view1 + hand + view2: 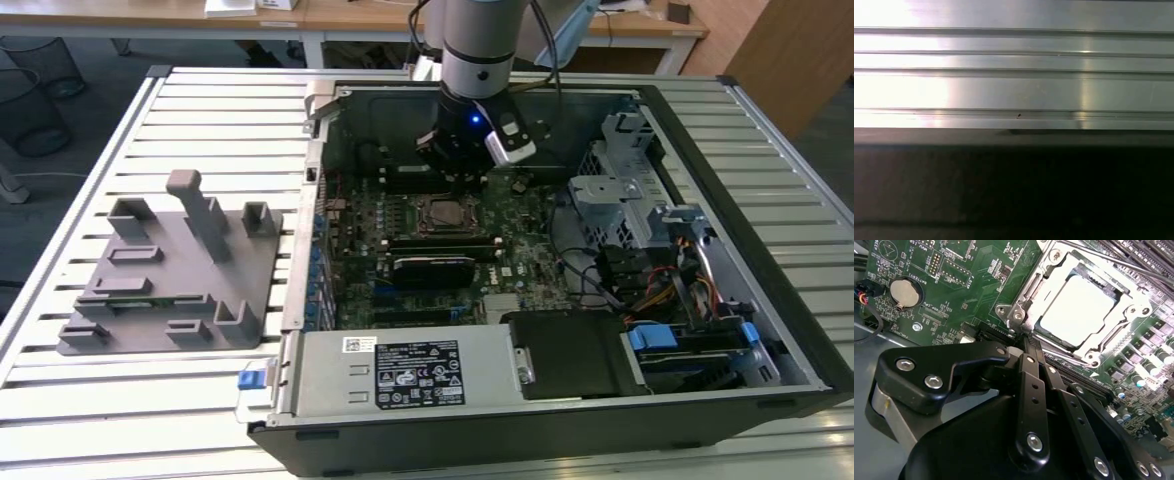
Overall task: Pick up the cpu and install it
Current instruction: 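Install the first cpu locking lever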
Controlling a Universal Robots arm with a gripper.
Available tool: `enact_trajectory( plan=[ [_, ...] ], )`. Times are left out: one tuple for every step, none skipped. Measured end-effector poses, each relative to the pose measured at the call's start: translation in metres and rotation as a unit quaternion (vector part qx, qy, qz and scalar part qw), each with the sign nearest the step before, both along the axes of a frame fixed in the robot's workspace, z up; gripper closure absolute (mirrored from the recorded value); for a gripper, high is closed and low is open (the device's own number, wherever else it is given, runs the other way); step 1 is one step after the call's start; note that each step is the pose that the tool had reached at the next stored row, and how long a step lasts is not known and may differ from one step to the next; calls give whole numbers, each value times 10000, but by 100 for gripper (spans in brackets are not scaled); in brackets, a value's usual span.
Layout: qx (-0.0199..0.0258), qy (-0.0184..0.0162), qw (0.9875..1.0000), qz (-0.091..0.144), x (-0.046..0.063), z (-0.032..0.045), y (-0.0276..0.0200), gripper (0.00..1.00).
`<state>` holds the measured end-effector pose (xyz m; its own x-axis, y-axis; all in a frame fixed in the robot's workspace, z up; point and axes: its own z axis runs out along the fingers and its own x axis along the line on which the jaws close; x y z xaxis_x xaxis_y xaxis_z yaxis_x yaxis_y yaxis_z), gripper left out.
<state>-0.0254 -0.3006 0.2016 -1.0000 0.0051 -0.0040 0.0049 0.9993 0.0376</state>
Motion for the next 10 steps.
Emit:
enact_trajectory(
  plan=[
    [-2, 0, 10000, 0, 0, 0, 0, 88],
    [-8, 0, 10000, 1, 0, 0, 0, 88],
    [-18, 0, 10000, 1, 0, -1, 0, 88],
    [-30, 0, 10000, 0, 0, -4, 0, 88],
    [-44, 1, 10000, 0, 0, -9, 0, 88],
    [-58, 0, 10000, 0, 0, -14, 0, 88],
    [-73, 1, 10000, 0, 0, -20, 0, 88],
    [-86, 1, 10000, 0, 0, -26, -1, 88],
    [-96, 2, 10000, 0, 0, -29, -1, 88],
    [-103, 2, 9999, 1, -1, -32, -1, 88]
  ],
)
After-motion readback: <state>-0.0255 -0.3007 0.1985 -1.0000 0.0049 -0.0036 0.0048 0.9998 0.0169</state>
